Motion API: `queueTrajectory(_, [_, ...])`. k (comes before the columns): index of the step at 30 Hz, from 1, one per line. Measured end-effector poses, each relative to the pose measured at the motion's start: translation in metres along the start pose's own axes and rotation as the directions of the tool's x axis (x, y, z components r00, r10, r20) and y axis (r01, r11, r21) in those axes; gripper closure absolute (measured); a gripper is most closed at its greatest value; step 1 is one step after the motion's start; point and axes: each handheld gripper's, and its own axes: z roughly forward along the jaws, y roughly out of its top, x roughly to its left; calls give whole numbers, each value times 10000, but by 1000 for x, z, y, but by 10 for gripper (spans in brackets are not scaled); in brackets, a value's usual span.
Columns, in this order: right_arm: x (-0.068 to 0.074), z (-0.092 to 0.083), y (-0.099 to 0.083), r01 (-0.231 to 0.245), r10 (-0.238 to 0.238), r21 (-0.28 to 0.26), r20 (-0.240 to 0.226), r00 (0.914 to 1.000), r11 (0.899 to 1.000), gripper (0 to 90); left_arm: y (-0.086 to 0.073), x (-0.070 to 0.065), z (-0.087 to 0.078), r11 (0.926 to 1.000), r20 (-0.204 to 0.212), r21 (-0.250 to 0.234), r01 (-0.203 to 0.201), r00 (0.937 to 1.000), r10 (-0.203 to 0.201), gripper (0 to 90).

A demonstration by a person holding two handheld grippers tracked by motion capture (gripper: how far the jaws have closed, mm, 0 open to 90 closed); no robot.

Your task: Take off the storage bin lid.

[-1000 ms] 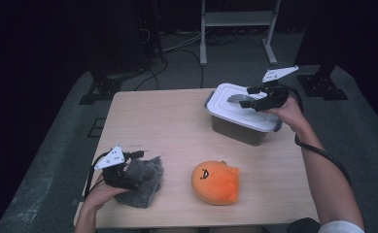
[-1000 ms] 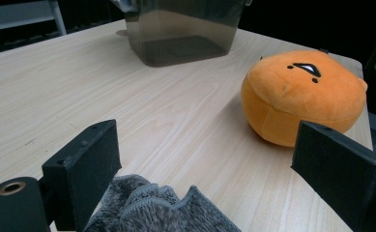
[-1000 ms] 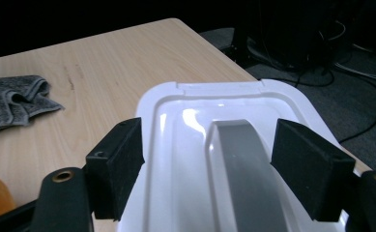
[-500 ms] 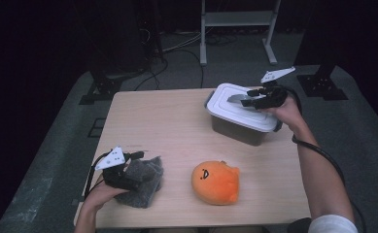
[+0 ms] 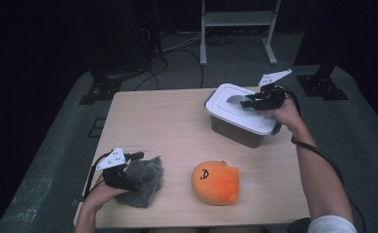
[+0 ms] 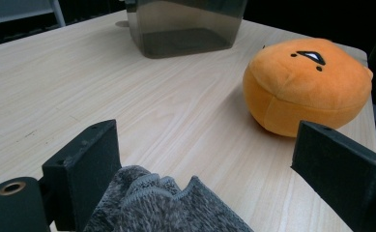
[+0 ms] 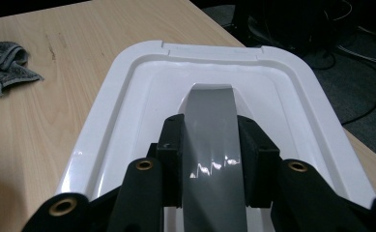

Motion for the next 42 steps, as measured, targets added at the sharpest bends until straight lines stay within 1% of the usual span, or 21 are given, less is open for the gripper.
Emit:
queueTrajectory(2, [2, 0, 0, -7, 7, 2, -68, 10000, 10000, 659, 0, 0, 1, 10000, 30, 2, 27, 10000, -27, 88])
queueTrajectory(7, [8, 1, 2, 228, -229, -27, -284, 9993, 9997, 660, 0, -1, 1, 10000, 45, 20, 40, 10000, -40, 88])
queueTrajectory(11, [15, 4, 4, 359, -359, -18, -724, 9967, 9994, 661, 0, -1, 1, 10000, 40, 23, 50, 10000, -50, 88])
queueTrajectory(13, [18, 6, 5, 336, -333, 12, -887, 9955, 9994, 661, 0, -1, 1, 10000, 52, 30, 62, 10000, -63, 88])
queueTrajectory(15, [21, 8, 7, 411, -409, -1, -1028, 9939, 9992, 662, 0, -1, 2, 10000, 56, 83, -1, 10000, 0, 88])
queueTrajectory(19, [28, 13, 11, 560, -556, -1, -1268, 9904, 9984, 662, 0, -1, 2, 10000, 85, 71, 15, 10000, -16, 88])
queueTrajectory(21, [32, 16, 13, 649, -642, 6, -1381, 9883, 9979, 662, 0, -1, 2, 10000, 76, 70, 14, 10000, -15, 88])
queueTrajectory(28, [45, 27, 23, 1139, -1114, 26, -1850, 9764, 9935, 662, 0, -1, 1, 10000, 93, -34, 85, 9999, -85, 88])
queueTrajectory(32, [53, 32, 27, 1300, -1266, 29, -2059, 9704, 9915, 662, 1, -1, 0, 10000, 93, -30, 44, 9999, -44, 88])
queueTrajectory(35, [56, 35, 29, 1432, -1390, 37, -2187, 9658, 9897, 662, 1, -1, 1, 10000, 117, -24, 52, 9999, -52, 88])
queueTrajectory(42, [62, 39, 33, 1590, -1539, 19, -2403, 9584, 9873, 662, 0, -1, 3, 10000, 185, -13, 82, 9998, -81, 88])
